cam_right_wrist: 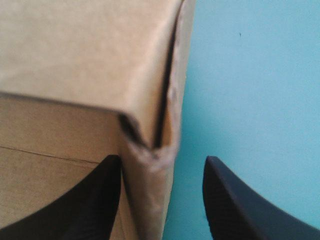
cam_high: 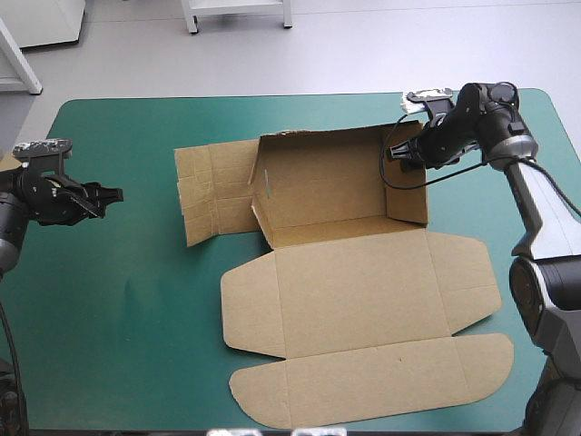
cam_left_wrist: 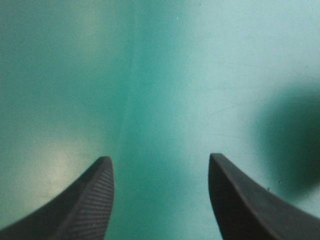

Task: Fold the box

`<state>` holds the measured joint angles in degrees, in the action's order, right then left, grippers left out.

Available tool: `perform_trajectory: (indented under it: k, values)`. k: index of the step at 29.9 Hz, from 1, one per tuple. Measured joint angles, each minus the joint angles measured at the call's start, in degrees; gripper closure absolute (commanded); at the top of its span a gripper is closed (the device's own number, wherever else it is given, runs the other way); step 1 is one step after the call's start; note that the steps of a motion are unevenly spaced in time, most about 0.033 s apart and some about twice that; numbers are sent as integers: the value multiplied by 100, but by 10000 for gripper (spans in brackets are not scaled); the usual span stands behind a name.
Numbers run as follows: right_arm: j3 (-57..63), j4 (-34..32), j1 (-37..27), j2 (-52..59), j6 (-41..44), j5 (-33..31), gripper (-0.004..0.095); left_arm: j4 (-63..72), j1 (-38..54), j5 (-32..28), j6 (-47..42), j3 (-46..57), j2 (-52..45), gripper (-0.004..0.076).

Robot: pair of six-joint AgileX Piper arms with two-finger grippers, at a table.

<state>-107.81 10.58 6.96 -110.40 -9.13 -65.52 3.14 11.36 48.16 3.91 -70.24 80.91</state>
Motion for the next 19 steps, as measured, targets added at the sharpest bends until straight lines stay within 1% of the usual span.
perform_trajectory:
  k: [6, 12, 15, 19]
  values:
    - [-321, -197, 0, 222, -11, -95, 426, 6, 0, 11, 11, 0, 0, 311]
    - [-400, -335, 0, 910, 0, -544, 426, 6, 0, 17, 23, 0, 0, 311]
    - [-283, -261, 39, 1328, 24, -582, 426, 6, 0, 5, 23, 0, 0, 311]
    - [157, -365, 237, 1893, 170, -589, 426, 6, 0, 5, 36, 0, 0, 311]
